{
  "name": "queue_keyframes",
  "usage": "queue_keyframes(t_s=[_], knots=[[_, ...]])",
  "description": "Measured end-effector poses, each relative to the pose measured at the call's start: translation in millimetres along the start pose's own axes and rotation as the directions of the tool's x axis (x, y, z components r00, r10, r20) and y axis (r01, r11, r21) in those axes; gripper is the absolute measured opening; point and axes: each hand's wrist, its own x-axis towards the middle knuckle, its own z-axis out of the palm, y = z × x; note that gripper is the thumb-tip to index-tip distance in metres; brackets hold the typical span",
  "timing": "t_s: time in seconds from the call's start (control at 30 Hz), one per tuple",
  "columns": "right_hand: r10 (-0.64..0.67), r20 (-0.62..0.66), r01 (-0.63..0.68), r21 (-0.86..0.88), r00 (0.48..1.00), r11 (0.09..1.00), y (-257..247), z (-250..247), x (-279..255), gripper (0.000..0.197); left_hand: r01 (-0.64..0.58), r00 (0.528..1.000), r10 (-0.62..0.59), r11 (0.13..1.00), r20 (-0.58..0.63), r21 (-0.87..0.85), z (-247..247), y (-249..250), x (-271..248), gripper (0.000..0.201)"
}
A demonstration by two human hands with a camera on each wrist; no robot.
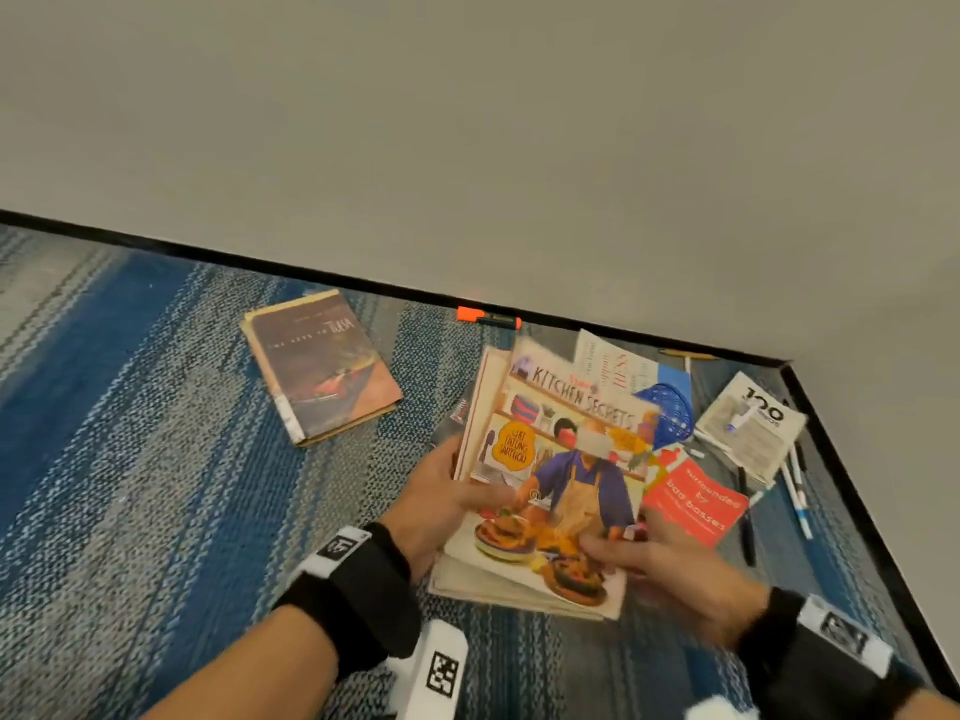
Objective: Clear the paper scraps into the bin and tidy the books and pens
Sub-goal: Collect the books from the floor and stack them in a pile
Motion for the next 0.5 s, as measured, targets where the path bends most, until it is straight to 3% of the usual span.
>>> queue_keyframes(t_s=[0.1, 0.17, 0.3, 0.5], knots=[[-0.089, 0.119, 0.093, -0.031, 0.989, 0.995, -32, 26, 19, 0.033, -0.043, 0.997, 0.042, 0.999, 0.059, 0.008, -20, 20, -10, 0.06], [-0.183, 0.141, 0.197, -0.091, 0.973, 0.976, -40, 38, 41, 0.041, -0.116, 0.992, 0.119, 0.99, -0.033, 0.081, -36, 37, -14, 0.065], [-0.355, 0.034, 0.355, -0.188, 0.934, 0.916, -37, 78, 75, 0.052, -0.204, 0.944, 0.247, 0.958, -0.217, 0.203, -72, 61, -25, 0.061], [-0.472, 0.072, 0.459, -0.404, 0.879, 0.791, 10, 138, 106, 0.062, -0.261, 0.863, 0.334, 0.937, -0.38, 0.231, -114, 33, -49, 0.054]])
